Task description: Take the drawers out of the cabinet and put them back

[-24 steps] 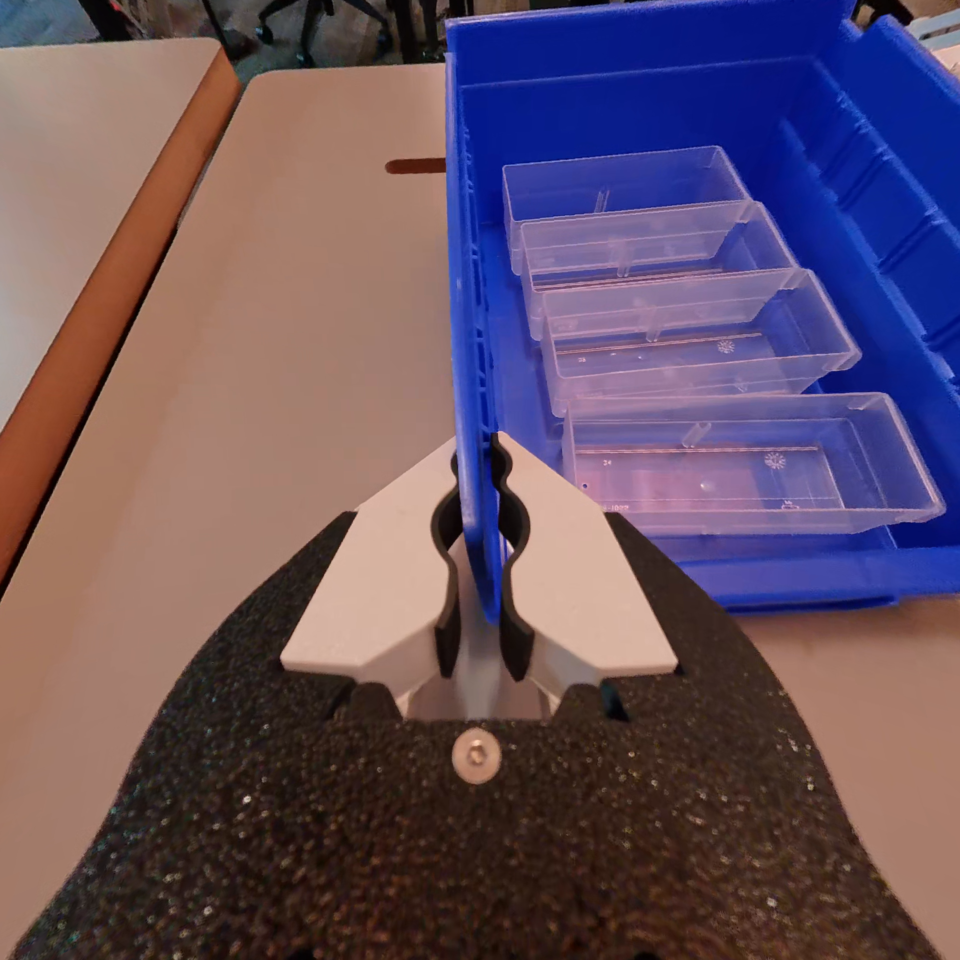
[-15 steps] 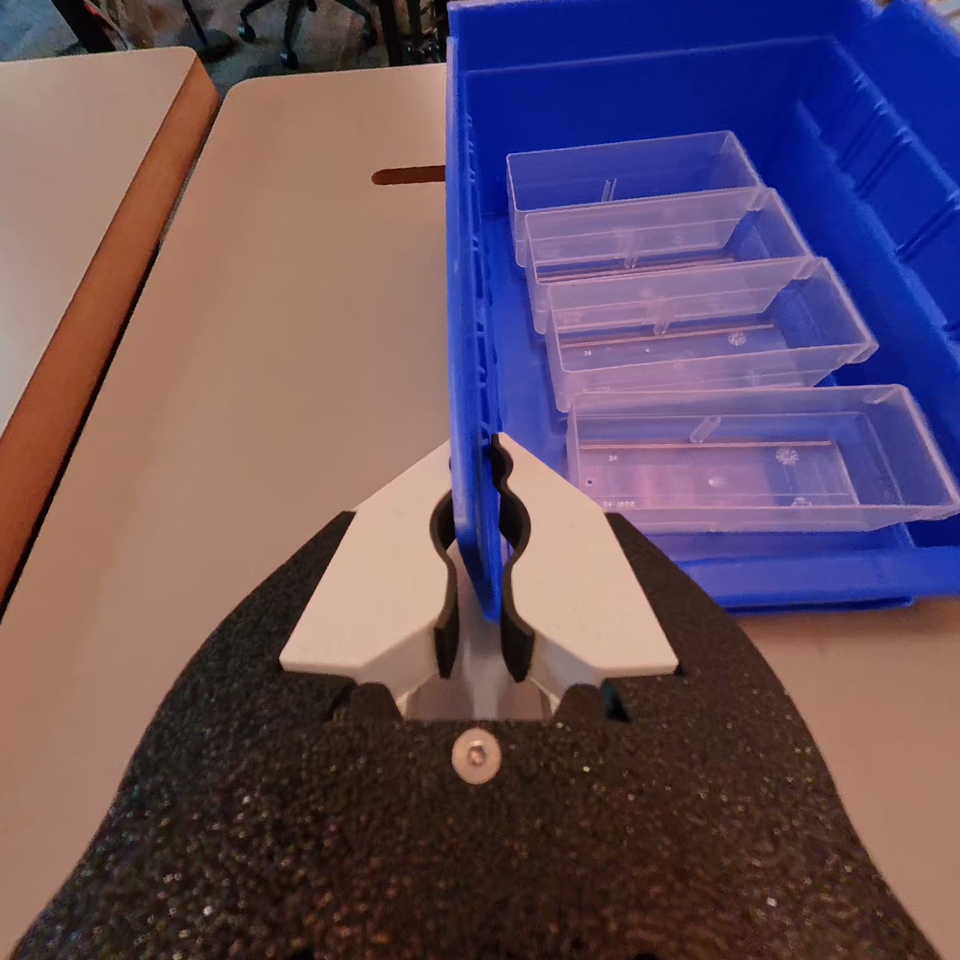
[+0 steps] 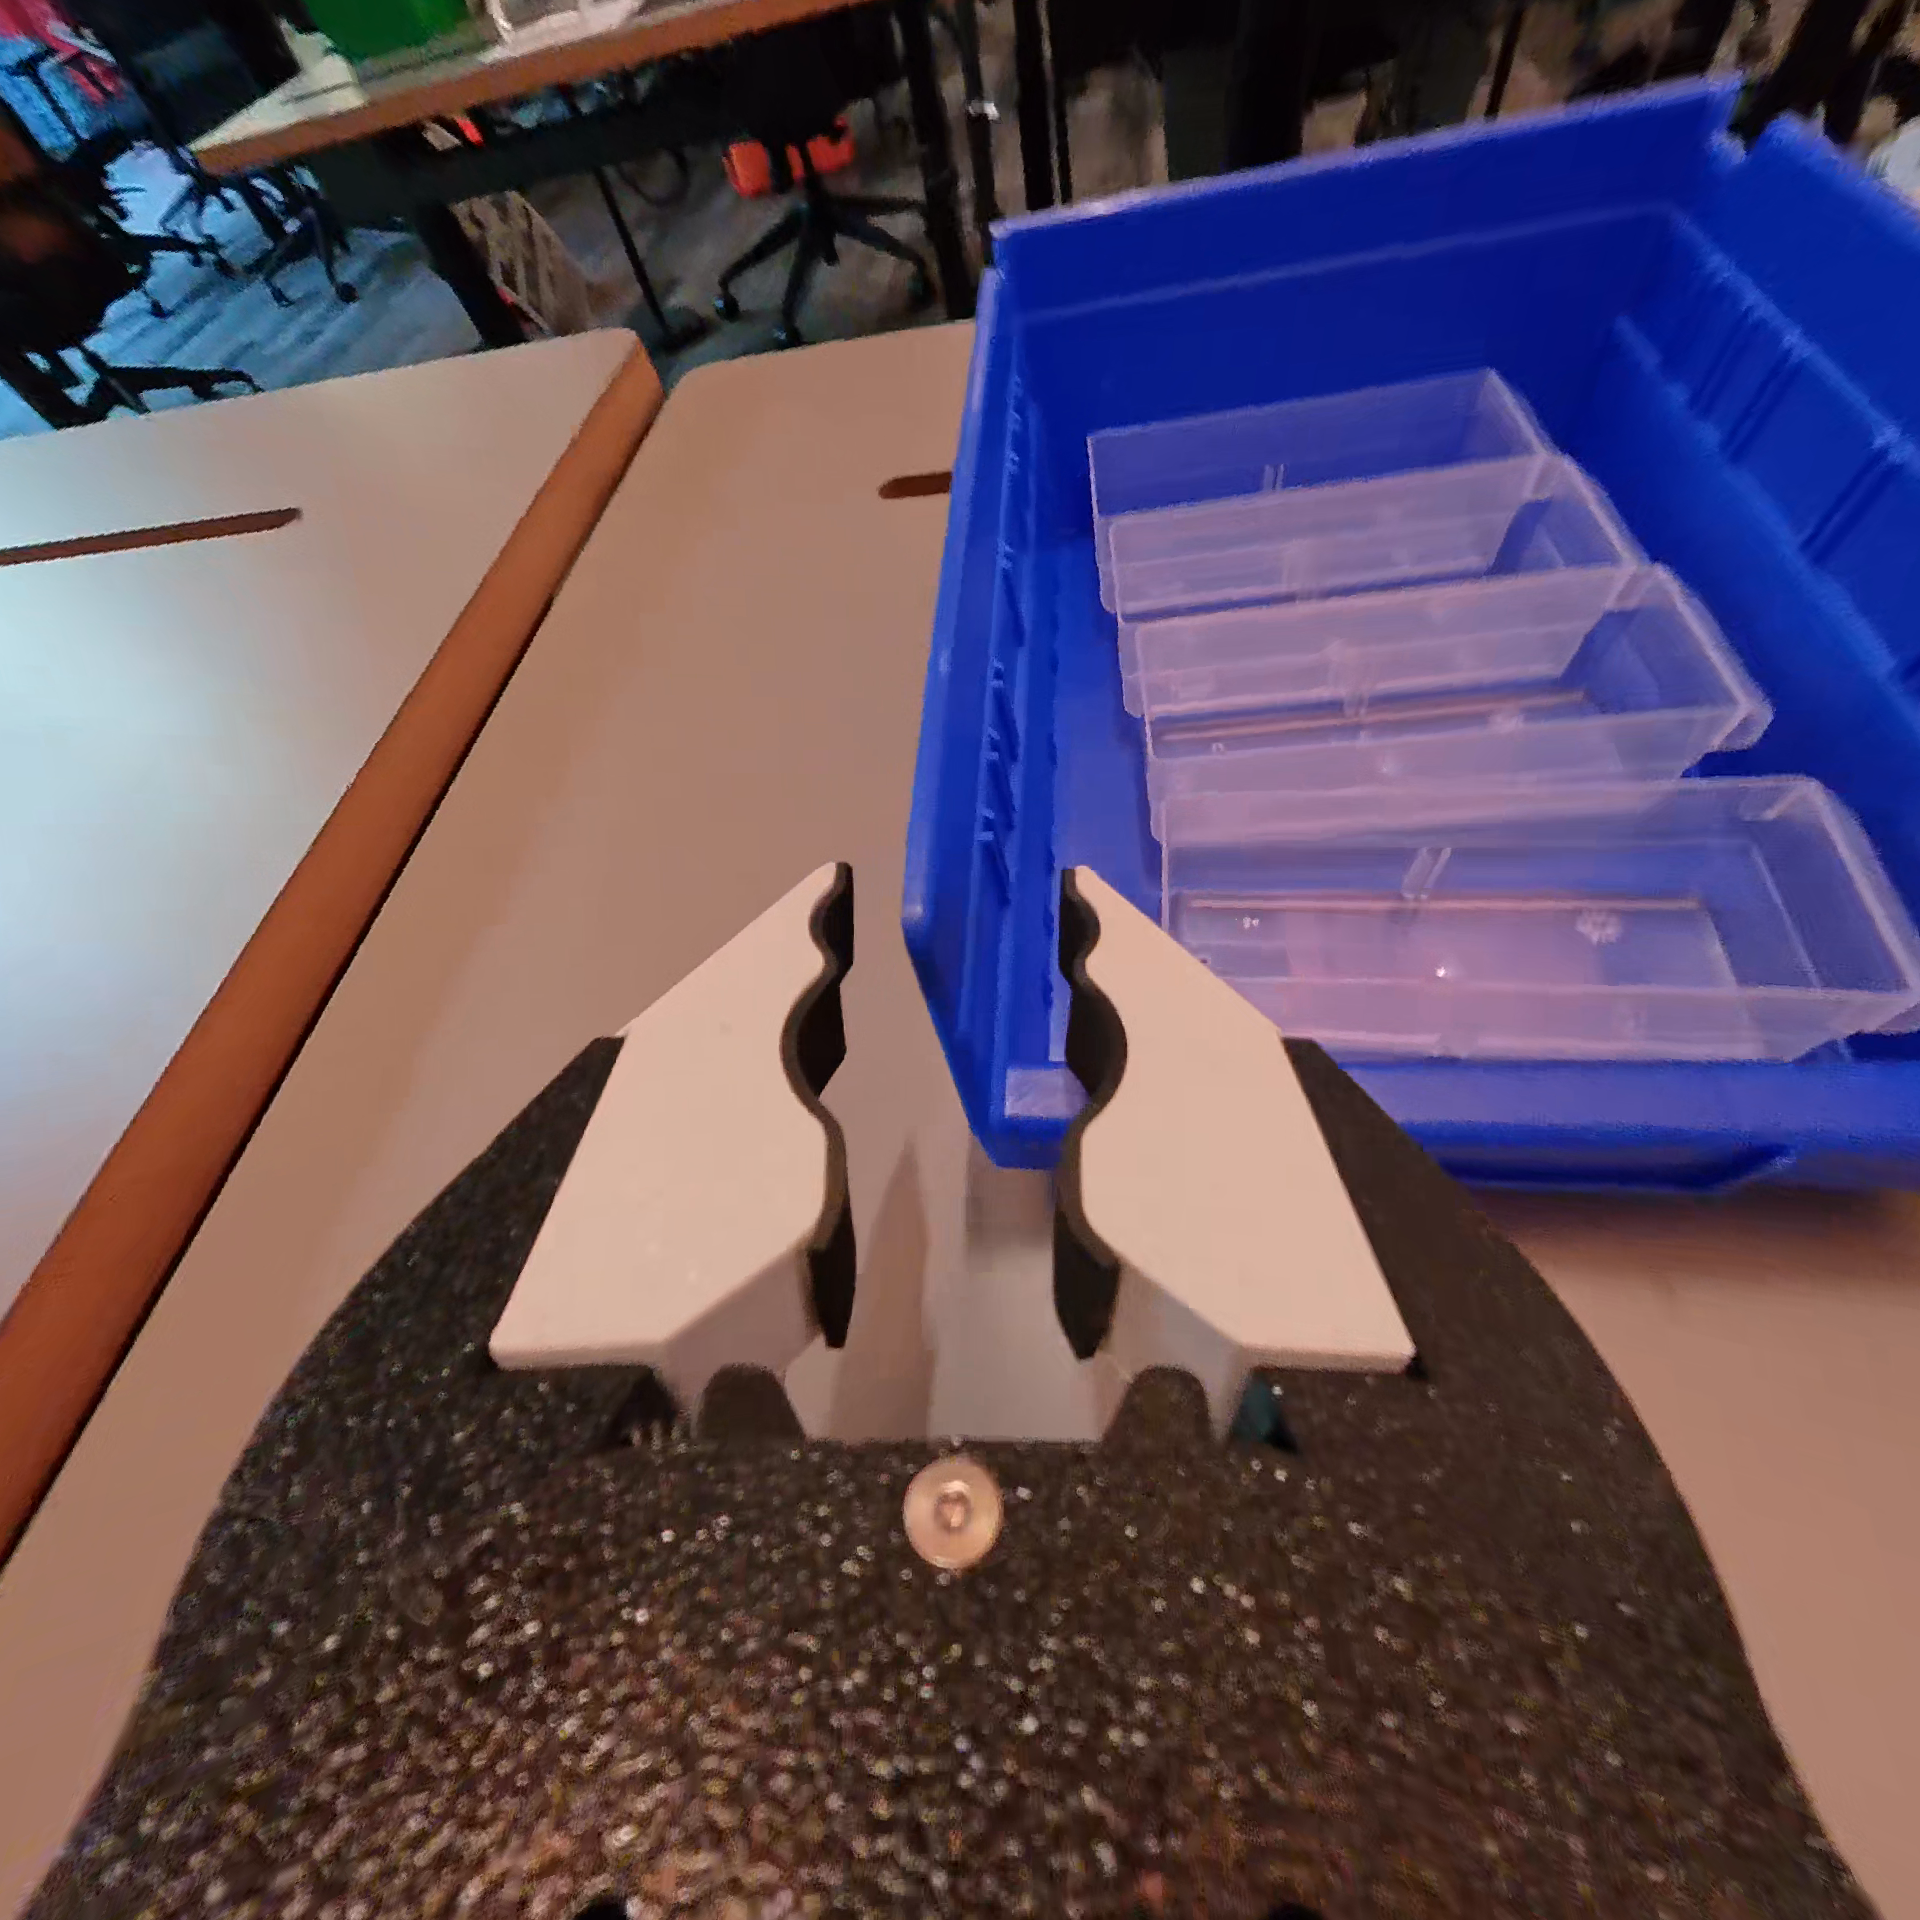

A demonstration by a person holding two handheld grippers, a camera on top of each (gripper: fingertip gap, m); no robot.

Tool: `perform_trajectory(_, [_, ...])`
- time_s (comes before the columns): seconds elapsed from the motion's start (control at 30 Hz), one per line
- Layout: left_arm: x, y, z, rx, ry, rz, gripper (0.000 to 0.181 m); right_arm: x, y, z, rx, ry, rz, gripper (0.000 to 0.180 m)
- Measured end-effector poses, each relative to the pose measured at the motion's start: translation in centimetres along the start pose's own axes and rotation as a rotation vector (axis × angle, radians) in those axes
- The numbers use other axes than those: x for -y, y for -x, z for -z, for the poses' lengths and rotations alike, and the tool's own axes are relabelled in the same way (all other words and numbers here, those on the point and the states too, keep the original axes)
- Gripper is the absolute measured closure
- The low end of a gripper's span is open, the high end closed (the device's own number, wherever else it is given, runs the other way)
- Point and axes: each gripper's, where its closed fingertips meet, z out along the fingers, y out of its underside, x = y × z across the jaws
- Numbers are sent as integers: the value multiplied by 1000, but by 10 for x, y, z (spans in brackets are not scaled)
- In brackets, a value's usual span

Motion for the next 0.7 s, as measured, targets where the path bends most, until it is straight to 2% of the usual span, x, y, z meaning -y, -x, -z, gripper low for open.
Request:
perform_trajectory(0.17, [19,5,26,35,-97,21,143,18,117,43,241,-18,-23,66])
perform_trajectory(0.23, [24,-4,37,-30,-97,-36,146,23,150,56,379,38,-78,77])
perform_trajectory(0.33, [10,-30,45,-208,54,-113,146,61,156,64,473,-22,-132,99])
perform_trajectory(0.37, [4,-37,46,-244,119,-112,145,74,154,62,484,-29,-114,110])
perform_trajectory(0.43, [-2,-50,48,-300,216,-85,134,95,161,56,564,-8,-25,117])
perform_trajectory(0.53, [1,-83,47,-418,322,44,113,112,208,62,906,110,148,117])
perform_trajectory(0.63, [21,-104,36,-461,396,305,116,141,238,53,1044,157,230,138])
perform_trajectory(0.7, [33,-109,24,-468,414,373,117,151,257,45,1110,205,294,144])
